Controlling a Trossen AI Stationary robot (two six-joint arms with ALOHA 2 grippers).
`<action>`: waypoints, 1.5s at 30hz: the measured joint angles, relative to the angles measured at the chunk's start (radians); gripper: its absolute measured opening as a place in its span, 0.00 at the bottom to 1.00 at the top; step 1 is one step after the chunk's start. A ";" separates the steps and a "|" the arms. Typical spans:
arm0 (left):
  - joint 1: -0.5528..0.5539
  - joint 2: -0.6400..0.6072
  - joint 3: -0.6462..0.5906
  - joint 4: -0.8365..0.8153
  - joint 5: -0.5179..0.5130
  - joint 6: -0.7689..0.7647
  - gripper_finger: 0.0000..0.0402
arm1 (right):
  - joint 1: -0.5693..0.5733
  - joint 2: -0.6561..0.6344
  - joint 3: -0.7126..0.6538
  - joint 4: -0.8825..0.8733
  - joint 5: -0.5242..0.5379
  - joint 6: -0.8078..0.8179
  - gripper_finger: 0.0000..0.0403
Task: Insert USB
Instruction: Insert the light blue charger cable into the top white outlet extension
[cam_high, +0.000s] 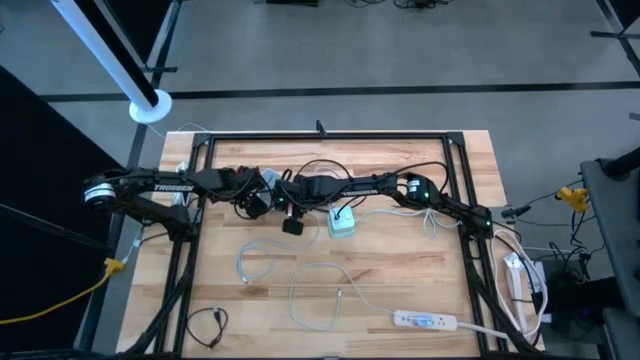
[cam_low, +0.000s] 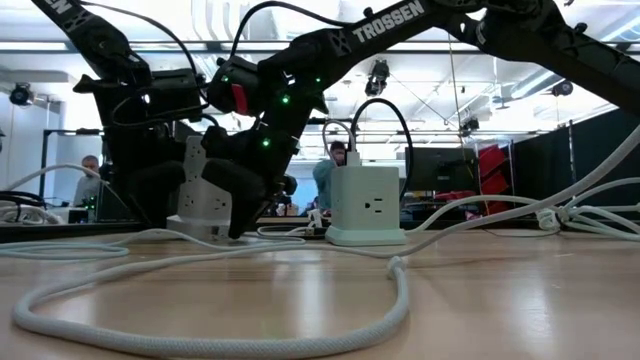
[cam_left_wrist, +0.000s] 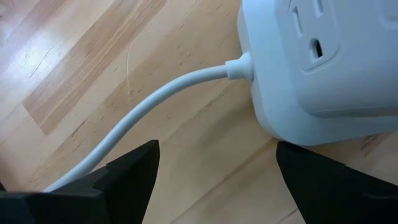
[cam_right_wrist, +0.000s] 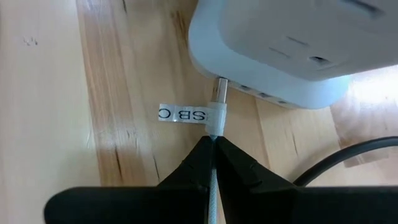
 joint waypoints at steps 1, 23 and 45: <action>0.000 0.000 0.000 0.000 0.001 0.000 0.78 | -0.001 0.000 0.000 0.000 0.000 -0.006 0.00; 0.001 -0.001 0.028 0.011 0.033 0.011 0.78 | -0.003 -0.002 0.000 -0.036 0.052 -0.048 0.00; 0.001 -0.002 0.030 0.055 0.062 0.014 0.78 | -0.007 -0.002 0.000 -0.031 0.065 0.001 0.00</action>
